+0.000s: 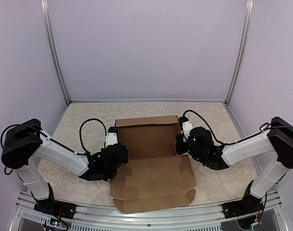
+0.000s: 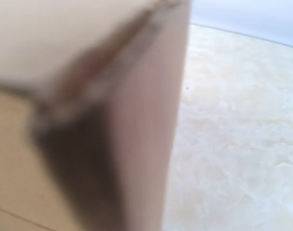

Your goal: Fold the paper box

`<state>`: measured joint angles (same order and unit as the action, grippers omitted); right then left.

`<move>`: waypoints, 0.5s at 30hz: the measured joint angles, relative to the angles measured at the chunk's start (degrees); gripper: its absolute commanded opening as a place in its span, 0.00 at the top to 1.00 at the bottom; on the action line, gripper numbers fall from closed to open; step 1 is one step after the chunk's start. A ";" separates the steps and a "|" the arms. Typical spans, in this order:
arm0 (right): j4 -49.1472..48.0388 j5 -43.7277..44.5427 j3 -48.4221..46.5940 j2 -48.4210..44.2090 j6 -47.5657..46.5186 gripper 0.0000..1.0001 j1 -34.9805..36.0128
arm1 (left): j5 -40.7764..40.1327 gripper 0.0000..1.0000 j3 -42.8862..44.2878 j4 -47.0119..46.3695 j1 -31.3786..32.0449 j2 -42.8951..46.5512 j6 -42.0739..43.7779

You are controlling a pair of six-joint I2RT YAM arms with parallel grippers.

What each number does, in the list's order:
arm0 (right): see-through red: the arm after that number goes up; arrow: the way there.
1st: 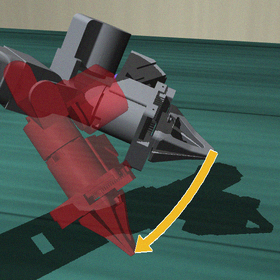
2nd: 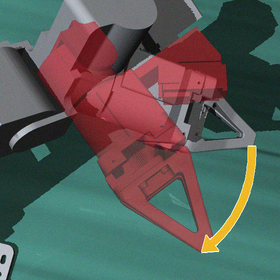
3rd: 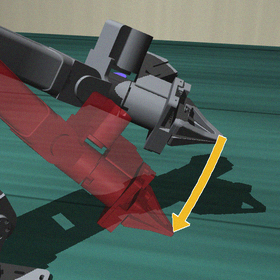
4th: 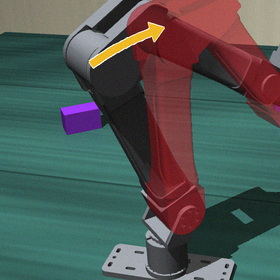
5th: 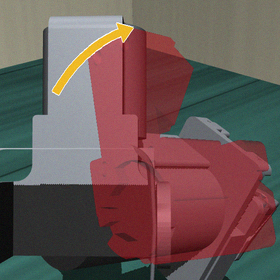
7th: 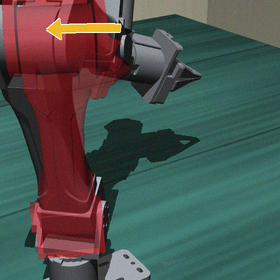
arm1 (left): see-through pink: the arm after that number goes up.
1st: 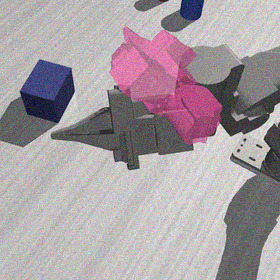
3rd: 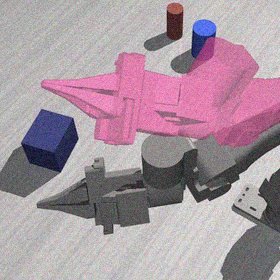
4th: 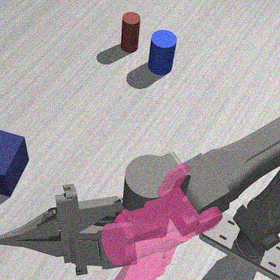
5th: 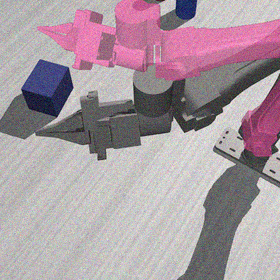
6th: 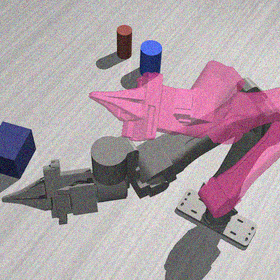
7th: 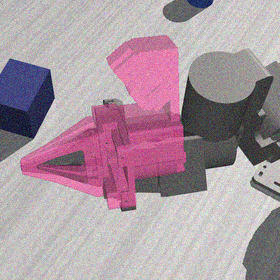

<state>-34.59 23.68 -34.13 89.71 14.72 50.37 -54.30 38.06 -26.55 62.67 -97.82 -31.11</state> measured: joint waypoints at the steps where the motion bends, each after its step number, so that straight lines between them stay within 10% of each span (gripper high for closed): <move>1: -0.52 0.61 -0.15 0.44 0.04 1.00 0.17 | -0.11 1.00 0.02 0.48 0.11 0.33 -0.13; 8: -3.61 5.49 -0.85 3.52 -0.11 1.00 2.78 | -1.25 1.00 0.87 4.17 0.13 0.63 -1.92; 15: -5.05 9.11 -1.79 5.38 -0.39 0.72 5.20 | -1.79 1.00 1.86 6.58 0.13 0.63 -2.56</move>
<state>-39.64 32.80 -35.92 95.09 14.33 55.57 -56.10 39.92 -19.97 62.81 -97.19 -33.67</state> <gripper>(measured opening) 0.198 0.025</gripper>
